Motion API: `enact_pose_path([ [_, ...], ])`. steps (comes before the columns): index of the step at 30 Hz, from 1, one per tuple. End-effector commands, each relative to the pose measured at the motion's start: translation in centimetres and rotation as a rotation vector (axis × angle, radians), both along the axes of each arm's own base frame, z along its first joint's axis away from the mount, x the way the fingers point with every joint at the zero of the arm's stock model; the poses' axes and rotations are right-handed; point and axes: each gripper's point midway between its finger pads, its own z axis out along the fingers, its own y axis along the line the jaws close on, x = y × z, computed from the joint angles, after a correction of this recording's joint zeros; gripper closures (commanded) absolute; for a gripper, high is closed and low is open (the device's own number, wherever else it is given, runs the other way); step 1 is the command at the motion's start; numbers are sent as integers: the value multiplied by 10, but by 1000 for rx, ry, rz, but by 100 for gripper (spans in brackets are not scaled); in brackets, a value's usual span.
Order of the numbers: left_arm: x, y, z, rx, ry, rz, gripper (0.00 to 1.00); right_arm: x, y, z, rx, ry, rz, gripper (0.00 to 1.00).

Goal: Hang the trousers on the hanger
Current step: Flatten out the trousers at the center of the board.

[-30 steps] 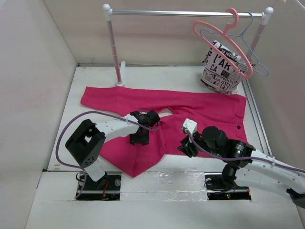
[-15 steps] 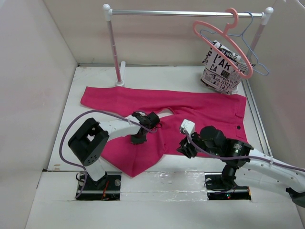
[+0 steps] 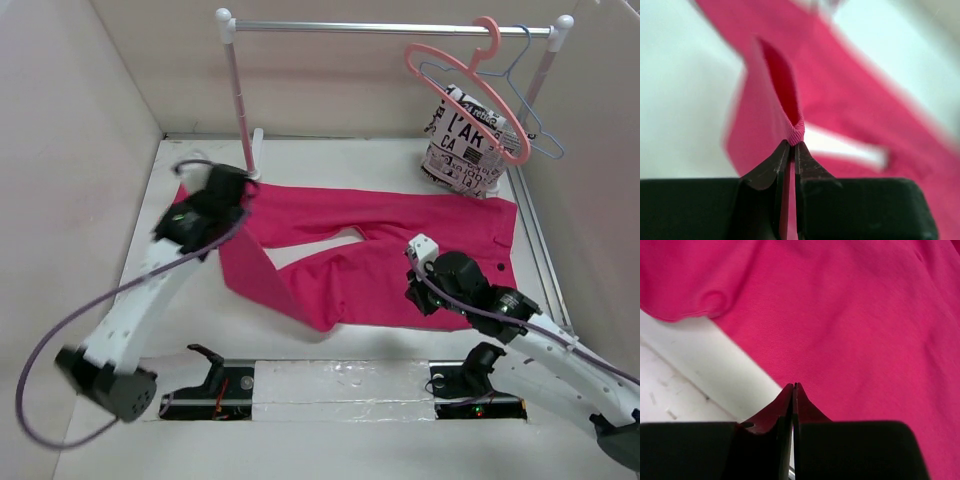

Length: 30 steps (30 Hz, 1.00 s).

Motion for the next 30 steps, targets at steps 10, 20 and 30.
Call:
enact_pose_path([
  [10,-42,143,130,-5,-412,412,100,94,45,-10,-69,6,69,48],
  [20,-85,162,177,32,-547,457,100,99,69,-57,-81,149,80,43],
  [30,-75,169,207,61,-631,479,100,-26,45,-140,-109,469,92,46],
])
